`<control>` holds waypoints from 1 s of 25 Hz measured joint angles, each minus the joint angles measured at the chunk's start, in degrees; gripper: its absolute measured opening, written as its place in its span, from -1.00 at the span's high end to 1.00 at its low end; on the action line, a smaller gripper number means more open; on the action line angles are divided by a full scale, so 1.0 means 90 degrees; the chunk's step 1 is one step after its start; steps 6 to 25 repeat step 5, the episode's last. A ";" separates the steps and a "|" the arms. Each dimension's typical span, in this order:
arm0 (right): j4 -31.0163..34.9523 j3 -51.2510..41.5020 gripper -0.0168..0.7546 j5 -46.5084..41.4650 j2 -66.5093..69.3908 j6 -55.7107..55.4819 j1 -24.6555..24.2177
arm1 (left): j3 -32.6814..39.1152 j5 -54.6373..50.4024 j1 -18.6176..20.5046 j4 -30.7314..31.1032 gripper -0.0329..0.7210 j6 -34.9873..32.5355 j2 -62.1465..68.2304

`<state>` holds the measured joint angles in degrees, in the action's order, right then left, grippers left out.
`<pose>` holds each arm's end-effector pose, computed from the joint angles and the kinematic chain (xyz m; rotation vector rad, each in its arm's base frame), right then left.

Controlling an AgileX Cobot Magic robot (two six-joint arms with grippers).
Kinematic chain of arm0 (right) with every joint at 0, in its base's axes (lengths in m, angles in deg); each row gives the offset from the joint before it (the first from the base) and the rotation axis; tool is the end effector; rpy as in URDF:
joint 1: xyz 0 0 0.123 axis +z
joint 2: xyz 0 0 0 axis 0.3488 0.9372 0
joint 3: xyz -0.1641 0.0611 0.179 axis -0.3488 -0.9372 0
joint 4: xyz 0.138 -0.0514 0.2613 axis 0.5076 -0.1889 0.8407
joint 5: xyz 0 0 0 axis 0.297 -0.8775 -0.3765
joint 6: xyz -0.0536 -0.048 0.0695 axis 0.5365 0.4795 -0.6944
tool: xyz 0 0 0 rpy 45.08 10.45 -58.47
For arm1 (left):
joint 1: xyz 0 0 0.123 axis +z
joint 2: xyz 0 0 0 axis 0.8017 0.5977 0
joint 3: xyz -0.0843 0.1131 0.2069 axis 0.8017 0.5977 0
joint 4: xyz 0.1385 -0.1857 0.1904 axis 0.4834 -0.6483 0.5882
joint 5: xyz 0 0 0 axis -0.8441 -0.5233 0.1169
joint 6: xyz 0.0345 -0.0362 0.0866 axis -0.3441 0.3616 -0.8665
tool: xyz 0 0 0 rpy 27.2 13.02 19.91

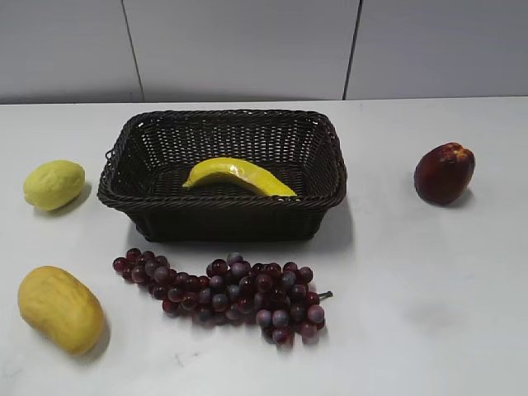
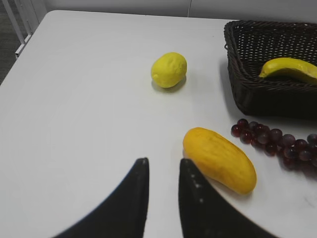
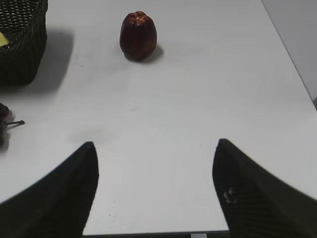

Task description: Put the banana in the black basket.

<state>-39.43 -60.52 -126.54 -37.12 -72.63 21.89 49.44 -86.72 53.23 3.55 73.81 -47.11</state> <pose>0.0805 0.0090 0.2970 -0.0371 2.0308 0.1077 0.0792 -0.0073 0.2936 0.0586 2.0668 -0.0694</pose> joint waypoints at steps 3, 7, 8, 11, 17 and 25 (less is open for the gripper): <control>0.0000 0.0000 -0.53 0.0000 0.0000 0.0000 0.0000 | 0.0000 0.0000 0.0000 0.0000 0.38 0.0000 0.0000; 0.0000 0.0000 -0.53 0.0000 0.0000 0.0000 0.0000 | 0.0000 0.0000 0.0000 0.0000 0.38 0.0000 0.0000; 0.0000 0.0000 -0.53 0.0000 0.0000 0.0000 0.0000 | 0.0000 0.0000 0.0000 0.0000 0.38 0.0000 0.0000; 0.0000 0.0000 -0.53 0.0000 0.0000 0.0000 0.0000 | 0.0000 0.0000 0.0000 0.0000 0.38 0.0000 0.0000; 0.0000 0.0000 -0.53 0.0000 0.0000 0.0000 0.0000 | 0.0000 0.0000 0.0000 0.0000 0.38 0.0000 0.0000; 0.0000 0.0000 -0.53 0.0000 0.0000 0.0000 0.0000 | 0.0000 0.0000 0.0000 0.0000 0.38 0.0000 0.0000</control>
